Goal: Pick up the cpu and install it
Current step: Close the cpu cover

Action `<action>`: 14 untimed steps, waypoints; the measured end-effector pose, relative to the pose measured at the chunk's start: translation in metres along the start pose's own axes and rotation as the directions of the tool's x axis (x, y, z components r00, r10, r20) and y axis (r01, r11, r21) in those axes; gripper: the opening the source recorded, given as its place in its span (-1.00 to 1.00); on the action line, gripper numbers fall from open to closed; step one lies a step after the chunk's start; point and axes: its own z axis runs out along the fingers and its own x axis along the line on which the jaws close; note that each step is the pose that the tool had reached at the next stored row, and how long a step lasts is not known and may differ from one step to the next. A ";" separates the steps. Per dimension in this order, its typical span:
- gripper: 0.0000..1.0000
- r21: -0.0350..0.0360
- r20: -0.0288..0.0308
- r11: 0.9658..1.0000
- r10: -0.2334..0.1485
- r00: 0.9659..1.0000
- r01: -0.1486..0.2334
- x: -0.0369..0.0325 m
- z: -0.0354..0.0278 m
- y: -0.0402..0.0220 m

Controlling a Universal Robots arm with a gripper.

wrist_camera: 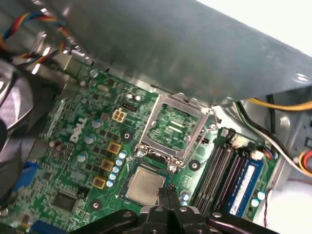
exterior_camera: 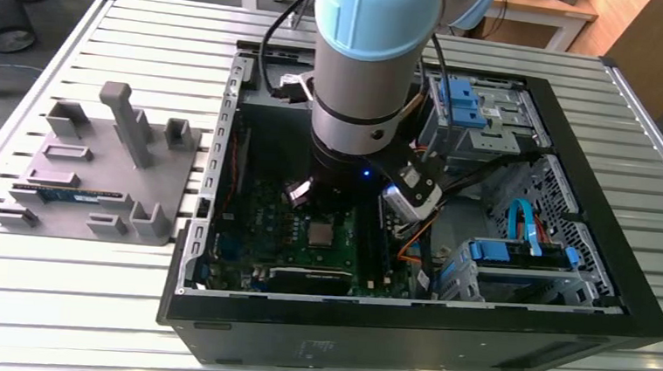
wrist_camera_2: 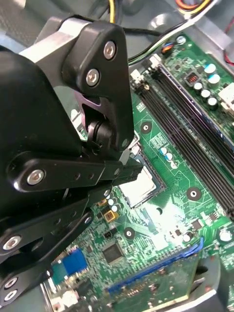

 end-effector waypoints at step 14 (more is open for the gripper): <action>-0.79 -0.010 -0.004 0.987 -0.159 0.987 0.159 0.0000 0.0013 0.0000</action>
